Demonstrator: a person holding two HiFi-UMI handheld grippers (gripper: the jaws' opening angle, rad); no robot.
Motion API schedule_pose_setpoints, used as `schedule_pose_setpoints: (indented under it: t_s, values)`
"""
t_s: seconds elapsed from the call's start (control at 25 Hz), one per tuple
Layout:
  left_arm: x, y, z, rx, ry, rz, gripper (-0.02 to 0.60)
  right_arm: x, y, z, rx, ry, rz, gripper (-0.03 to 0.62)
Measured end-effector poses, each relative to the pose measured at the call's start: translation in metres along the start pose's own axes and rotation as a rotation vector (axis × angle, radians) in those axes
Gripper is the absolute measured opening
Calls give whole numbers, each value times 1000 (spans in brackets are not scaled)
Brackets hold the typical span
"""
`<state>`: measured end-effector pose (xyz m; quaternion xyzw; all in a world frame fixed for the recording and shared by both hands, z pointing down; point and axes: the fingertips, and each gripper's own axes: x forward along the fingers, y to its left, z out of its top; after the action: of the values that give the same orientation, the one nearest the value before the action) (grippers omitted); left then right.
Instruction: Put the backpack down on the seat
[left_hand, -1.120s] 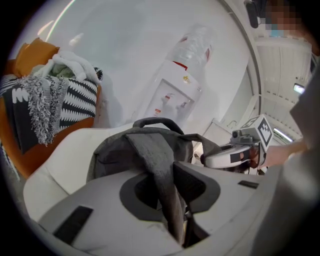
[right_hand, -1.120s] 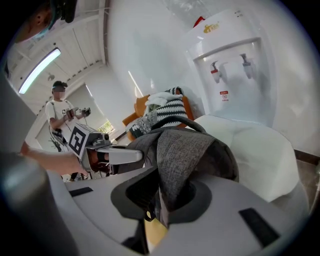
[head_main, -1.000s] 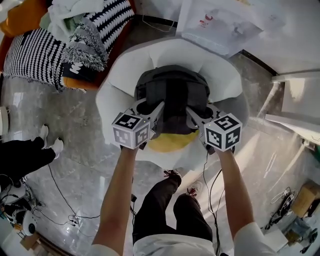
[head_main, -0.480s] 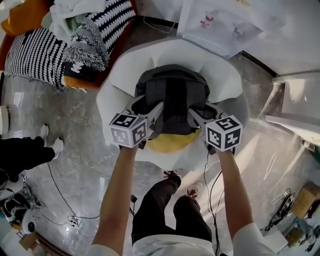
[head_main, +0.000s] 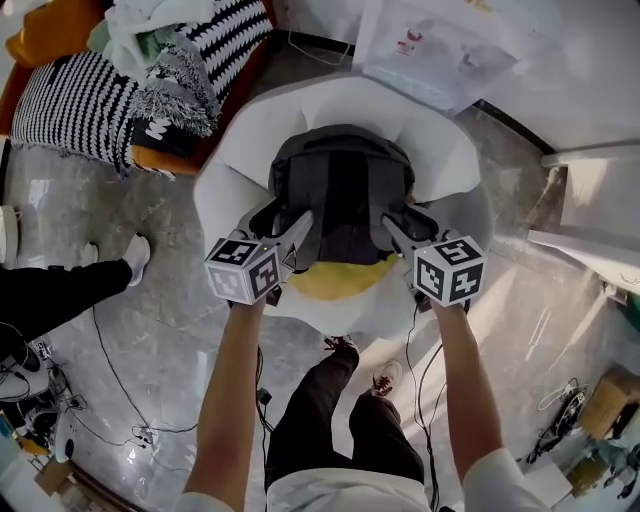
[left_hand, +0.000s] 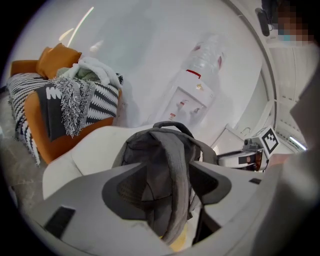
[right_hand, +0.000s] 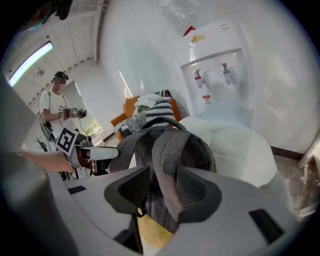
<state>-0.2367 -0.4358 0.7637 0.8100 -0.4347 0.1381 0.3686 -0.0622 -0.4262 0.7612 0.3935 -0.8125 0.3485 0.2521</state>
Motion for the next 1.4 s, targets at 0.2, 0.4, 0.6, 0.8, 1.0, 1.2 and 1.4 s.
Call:
schedule_pose_setpoints:
  t_s: [0.2,0.4,0.6,0.8,1.0,1.2,1.4]
  values:
    - [-11,-3,-3,-11,-9,22,288,-13,-4,0,-26,-4,-20,149]
    - [-22,-10,-10,-16,-8,49,287,-28,-4,-4,-34,-7,-21,149]
    - [-34,-26,-18,10,1,63,268,-46,0,-13,-60,-6,-28,149]
    - [-50,-49,-25,52,-7,88,231,-71,8,-19,-72,-21,-12,147]
    - [-70,-74,-32,75,-29,87,215,-98,20,-20,-83,-47,7,141]
    - [-88,-94,-38,90,-71,125,173,-125,29,-26,-113,-73,14,110]
    - [-102,-123,-45,103,-95,81,125,-146,38,-31,-161,-83,-2,37]
